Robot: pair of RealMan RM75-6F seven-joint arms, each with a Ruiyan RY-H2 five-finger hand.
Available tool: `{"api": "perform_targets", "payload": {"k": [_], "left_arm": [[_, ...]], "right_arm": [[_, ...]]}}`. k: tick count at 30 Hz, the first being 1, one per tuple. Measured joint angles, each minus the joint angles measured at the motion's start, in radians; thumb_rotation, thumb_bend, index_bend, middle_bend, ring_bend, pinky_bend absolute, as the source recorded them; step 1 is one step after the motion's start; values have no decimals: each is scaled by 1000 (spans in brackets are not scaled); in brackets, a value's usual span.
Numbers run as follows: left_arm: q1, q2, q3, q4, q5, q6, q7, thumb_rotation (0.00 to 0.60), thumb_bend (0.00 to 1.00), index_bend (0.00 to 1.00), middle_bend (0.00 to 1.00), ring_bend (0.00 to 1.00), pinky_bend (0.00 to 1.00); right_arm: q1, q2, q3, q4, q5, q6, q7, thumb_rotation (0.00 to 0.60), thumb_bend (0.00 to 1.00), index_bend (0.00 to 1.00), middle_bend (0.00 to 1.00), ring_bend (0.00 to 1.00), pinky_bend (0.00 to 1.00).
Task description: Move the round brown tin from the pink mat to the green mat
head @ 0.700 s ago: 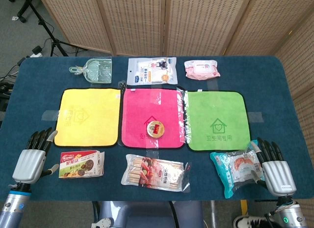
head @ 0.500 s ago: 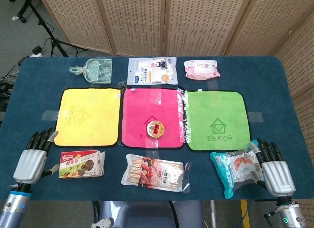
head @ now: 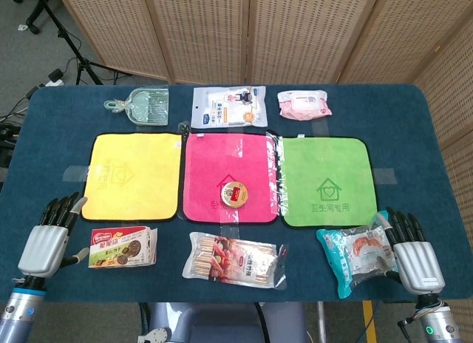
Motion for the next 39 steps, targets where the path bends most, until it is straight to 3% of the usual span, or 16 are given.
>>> {"api": "perform_targets", "payload": {"k": [21,30,39], "left_arm": [[-8,-2,1,2,-12,-23,-5,600,155,31,0,0,0],[-16,-9,-4,13,-30,-41,-7,600,154,31,0,0,0],[-25,-17,-8,27,-50,-65,-13,600,155,28,0,0,0]], "right_arm": [[39,-6,20,11,14,-48,-58,600,337,27,0,0,0],[128,42,67,-29,18,-130,-253,600,337,26,0,0,0],[246,80,112,-89,28,-262,-535,600,342,42,0,0,0]]}}
